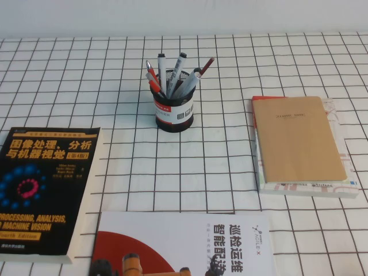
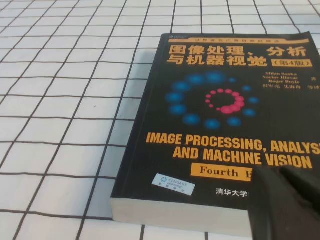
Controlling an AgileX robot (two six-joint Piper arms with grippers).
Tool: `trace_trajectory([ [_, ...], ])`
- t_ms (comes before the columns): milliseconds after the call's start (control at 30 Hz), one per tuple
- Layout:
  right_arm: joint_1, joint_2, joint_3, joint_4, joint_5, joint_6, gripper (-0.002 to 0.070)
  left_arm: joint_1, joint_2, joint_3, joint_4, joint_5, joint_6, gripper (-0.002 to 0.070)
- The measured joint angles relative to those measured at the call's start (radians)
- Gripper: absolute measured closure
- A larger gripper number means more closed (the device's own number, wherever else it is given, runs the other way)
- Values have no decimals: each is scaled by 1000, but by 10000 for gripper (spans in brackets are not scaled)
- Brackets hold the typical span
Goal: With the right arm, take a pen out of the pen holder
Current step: 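Take a marker out of the pen holder and lay it on the table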
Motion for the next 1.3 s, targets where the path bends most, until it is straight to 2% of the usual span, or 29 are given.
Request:
trace_trajectory([
  [100, 0, 0, 0, 0, 0, 0, 693, 0, 0, 0, 0, 0, 0, 678],
  [367, 0, 0, 0, 0, 0, 0, 693, -91, 0, 0, 0, 0, 0, 678],
  [733, 0, 0, 0, 3, 0, 0, 693, -92, 0, 0, 0, 0, 0, 678],
  [1100, 0, 0, 0, 173, -44, 0, 693, -92, 0, 0, 0, 0, 0, 678],
  [1300, 0, 0, 0, 209, -51, 0, 693, -92, 0, 0, 0, 0, 0, 678],
])
